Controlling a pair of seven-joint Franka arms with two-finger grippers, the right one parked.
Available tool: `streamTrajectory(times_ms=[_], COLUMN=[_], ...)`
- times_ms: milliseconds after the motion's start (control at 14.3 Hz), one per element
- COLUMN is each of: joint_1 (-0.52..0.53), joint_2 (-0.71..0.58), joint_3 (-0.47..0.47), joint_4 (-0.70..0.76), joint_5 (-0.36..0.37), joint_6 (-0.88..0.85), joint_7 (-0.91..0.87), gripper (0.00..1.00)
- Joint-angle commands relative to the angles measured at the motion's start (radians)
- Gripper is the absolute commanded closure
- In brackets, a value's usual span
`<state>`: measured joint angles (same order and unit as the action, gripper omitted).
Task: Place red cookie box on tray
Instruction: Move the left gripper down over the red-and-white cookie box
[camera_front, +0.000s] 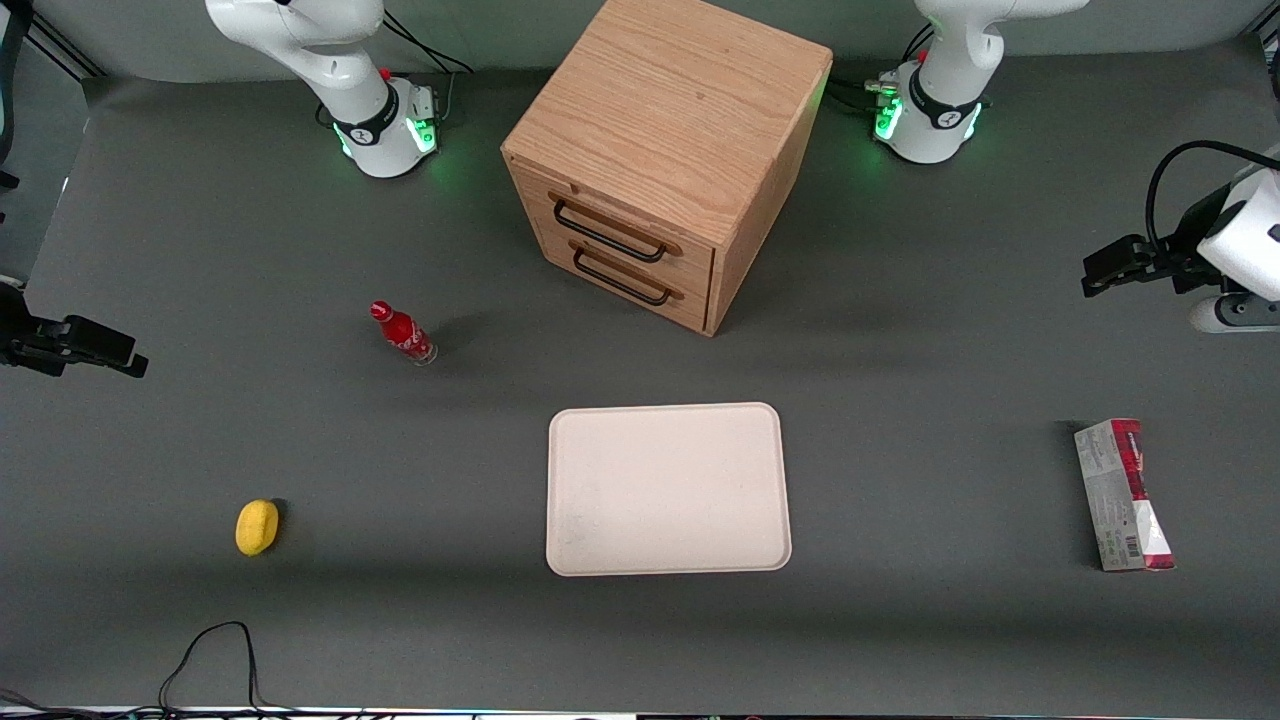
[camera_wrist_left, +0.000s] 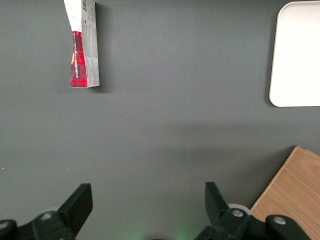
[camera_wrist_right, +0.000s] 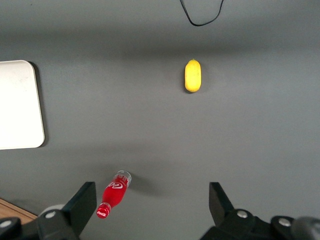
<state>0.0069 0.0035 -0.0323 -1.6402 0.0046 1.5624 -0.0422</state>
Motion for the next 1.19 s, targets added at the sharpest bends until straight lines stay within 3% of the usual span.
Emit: streamTrajectory(times_ms=[0, 280, 909, 1118], joint_1=[-0.01, 0.005, 0.232, 0.239], joint_2=[0.006, 0.033, 0.505, 0.55], joint_3=[0.006, 0.015, 0.018, 0.018], joint_4=[0.016, 0.034, 0.546, 0.57], joint_5=[-0.012, -0.018, -0.008, 0.012], joint_6=[-0.021, -0.005, 0.002, 0.056], joint_7=[0.012, 0.015, 0.237, 0.24], gripper=[0.0, 0.0, 0.0, 0.0])
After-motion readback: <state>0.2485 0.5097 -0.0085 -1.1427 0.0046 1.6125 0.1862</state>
